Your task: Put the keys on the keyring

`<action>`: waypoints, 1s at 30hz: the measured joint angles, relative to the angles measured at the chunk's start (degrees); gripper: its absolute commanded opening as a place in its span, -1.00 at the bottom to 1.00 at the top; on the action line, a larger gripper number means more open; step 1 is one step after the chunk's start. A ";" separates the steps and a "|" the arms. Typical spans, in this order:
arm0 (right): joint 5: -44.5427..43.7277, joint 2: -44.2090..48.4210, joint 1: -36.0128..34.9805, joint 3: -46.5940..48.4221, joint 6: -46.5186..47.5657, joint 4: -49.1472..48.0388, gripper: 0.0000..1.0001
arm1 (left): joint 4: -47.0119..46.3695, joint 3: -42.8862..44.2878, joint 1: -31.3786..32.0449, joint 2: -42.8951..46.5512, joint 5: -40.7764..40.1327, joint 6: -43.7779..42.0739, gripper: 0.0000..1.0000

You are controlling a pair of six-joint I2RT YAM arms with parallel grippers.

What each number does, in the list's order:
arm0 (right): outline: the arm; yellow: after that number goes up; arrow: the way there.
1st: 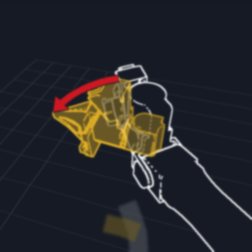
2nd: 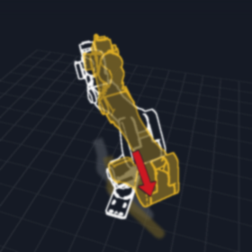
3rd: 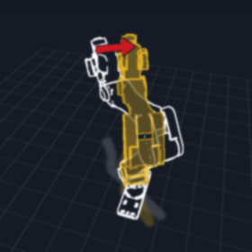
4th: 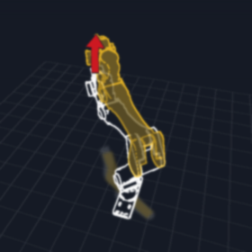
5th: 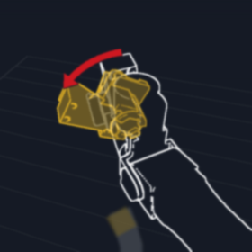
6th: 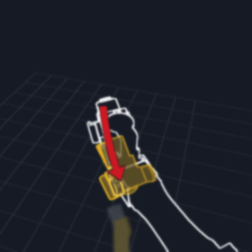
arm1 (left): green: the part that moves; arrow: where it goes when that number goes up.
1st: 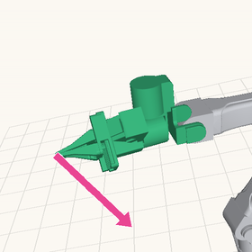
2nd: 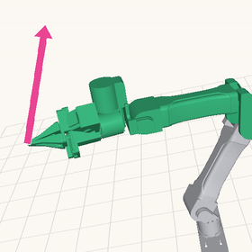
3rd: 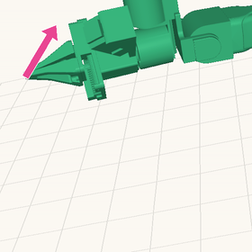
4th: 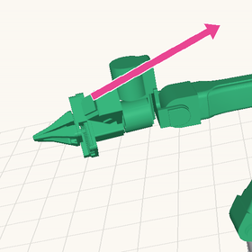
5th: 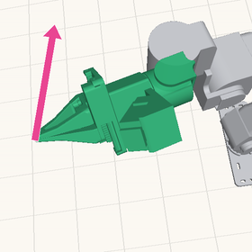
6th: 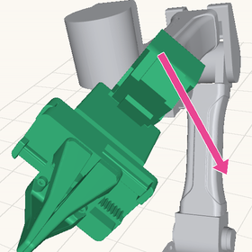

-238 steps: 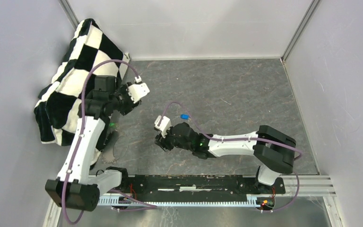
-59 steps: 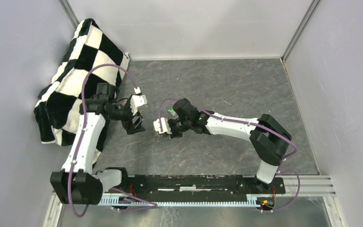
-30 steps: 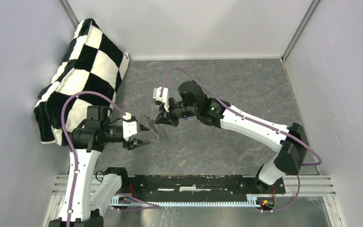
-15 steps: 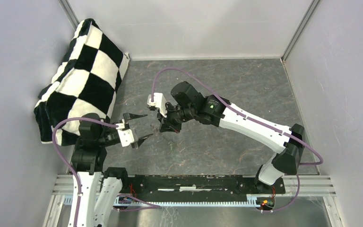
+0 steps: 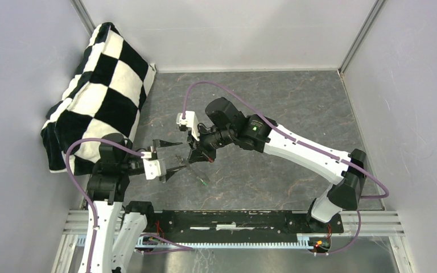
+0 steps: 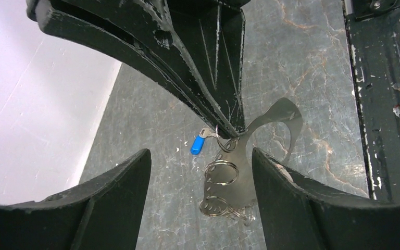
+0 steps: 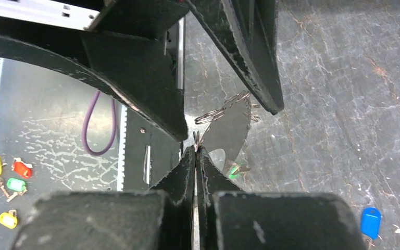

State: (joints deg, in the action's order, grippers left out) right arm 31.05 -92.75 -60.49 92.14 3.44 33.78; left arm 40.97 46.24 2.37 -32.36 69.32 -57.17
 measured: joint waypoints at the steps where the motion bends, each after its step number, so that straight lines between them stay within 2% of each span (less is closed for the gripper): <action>1: 0.31 0.00 -0.02 0.00 -0.28 -0.20 -0.99 | 0.26 0.00 0.00 -0.20 -0.02 -1.01 0.48; 7: 2.03 0.00 -0.17 -0.02 -2.01 -1.60 -0.99 | 0.02 0.00 0.00 -0.37 -0.44 -4.72 0.22; 18: 0.92 2.73 0.50 -1.40 -2.27 -3.58 -0.99 | -9.81 0.04 0.11 0.17 -7.58 4.81 -0.07; 24: 0.83 5.57 0.42 -3.54 -2.29 -1.81 -0.99 | -14.73 1.97 0.11 0.17 -13.94 11.89 -0.04; 28: 0.68 6.38 0.46 -3.91 -2.14 -0.85 -0.99 | -15.61 3.19 0.11 0.28 -14.80 14.97 0.22; 30: 0.59 6.69 0.55 -3.91 -2.08 -0.42 -0.99 | -12.94 4.50 0.11 -0.02 -13.03 14.82 0.33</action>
State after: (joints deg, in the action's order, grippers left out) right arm 31.64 -86.06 -59.94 88.23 1.37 33.36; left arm 28.03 50.74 2.48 -32.38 56.29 -42.35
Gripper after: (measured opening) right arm 0.010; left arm 0.598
